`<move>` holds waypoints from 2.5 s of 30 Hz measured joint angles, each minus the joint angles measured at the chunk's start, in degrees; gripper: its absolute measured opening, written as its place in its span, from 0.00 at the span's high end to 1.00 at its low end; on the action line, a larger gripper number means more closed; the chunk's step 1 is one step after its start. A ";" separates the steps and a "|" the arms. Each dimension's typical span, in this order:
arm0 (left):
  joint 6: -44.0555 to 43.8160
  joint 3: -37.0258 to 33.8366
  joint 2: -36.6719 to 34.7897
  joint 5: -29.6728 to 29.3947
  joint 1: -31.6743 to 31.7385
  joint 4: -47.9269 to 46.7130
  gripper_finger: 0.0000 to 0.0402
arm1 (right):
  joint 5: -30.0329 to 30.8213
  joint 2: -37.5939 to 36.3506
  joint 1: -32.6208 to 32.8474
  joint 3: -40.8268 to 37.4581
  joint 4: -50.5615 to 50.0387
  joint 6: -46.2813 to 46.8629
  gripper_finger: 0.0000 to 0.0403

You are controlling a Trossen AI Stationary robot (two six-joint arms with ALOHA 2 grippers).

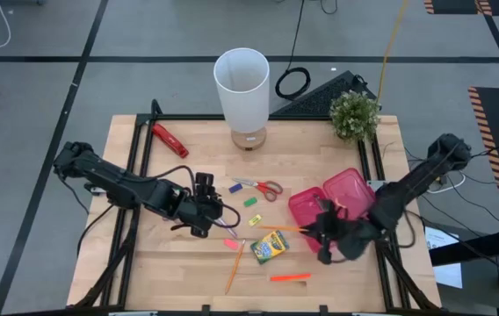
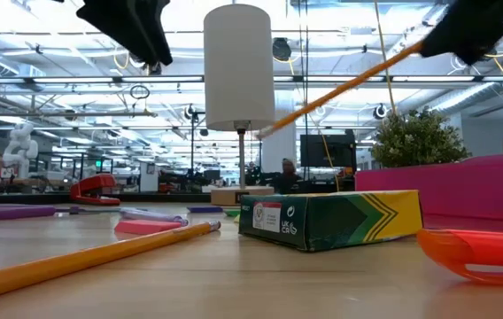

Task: Pack school essentials
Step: Put the top yellow pencil into the pink supply box, then put the yellow pencil into the pink supply box

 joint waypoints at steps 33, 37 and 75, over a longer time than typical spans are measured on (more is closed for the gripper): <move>-9.14 0.00 0.07 1.91 -3.41 -0.45 0.48 | -3.12 -11.33 10.73 4.66 -51.11 28.81 0.95; -10.29 -0.02 0.07 1.83 -4.39 -0.36 0.48 | -2.91 -11.05 10.56 4.66 -53.70 32.41 0.95; -10.17 -0.04 0.07 1.09 -5.66 0.26 0.48 | -6.59 -3.79 6.36 4.61 -49.26 36.25 0.74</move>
